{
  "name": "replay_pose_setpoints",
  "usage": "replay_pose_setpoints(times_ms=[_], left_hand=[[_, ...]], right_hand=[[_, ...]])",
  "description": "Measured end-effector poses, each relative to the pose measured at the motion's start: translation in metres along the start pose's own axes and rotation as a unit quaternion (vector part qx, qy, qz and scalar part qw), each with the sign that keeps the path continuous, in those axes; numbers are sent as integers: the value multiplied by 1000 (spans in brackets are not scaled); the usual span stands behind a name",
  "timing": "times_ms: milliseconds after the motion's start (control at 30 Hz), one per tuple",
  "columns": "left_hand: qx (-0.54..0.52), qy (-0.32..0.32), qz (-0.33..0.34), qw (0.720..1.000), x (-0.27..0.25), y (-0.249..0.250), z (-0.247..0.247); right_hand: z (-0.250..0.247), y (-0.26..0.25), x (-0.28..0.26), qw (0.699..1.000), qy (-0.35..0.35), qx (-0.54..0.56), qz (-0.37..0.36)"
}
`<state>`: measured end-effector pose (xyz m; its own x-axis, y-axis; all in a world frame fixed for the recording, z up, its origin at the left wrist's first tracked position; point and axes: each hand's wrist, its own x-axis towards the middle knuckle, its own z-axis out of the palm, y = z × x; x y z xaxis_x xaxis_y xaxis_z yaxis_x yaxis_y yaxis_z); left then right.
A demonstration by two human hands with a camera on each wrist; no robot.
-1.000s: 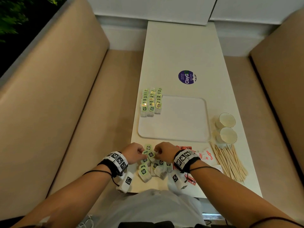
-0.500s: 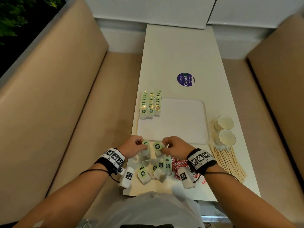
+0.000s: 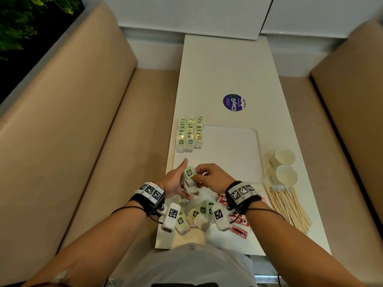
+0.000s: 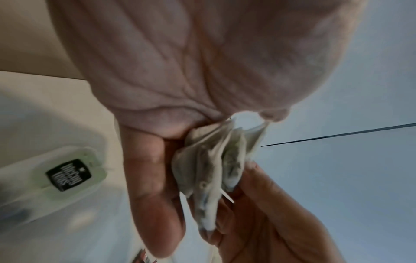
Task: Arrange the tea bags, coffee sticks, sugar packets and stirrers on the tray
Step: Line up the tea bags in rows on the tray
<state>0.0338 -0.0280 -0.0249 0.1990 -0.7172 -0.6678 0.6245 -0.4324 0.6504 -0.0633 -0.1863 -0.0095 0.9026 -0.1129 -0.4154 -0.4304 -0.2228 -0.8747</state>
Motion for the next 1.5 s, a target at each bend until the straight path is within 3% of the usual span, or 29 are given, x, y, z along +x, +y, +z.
replay_pose_setpoints(times_ms=[200,500,733,933,1200,1500], left_hand=[[117,10,73,990,-3,-1,-5],[266,42,118,956,3,2,-11],[152,52,94,983,9,1,-14],[164,132,120,970,25,2,-21],[128,160,127,970,40,4,-24],[65,200,105,972,52,8,-29]], right_hand=[[5,6,2,999,41,-2,-9],[0,7,4,999,50,14,-17],[-4,14,13,994,94,50,-13],[-7,20,18,994,95,56,-8],[-4,37,24,997,80,10,14],[-21,47,49,991,132,-6,36]])
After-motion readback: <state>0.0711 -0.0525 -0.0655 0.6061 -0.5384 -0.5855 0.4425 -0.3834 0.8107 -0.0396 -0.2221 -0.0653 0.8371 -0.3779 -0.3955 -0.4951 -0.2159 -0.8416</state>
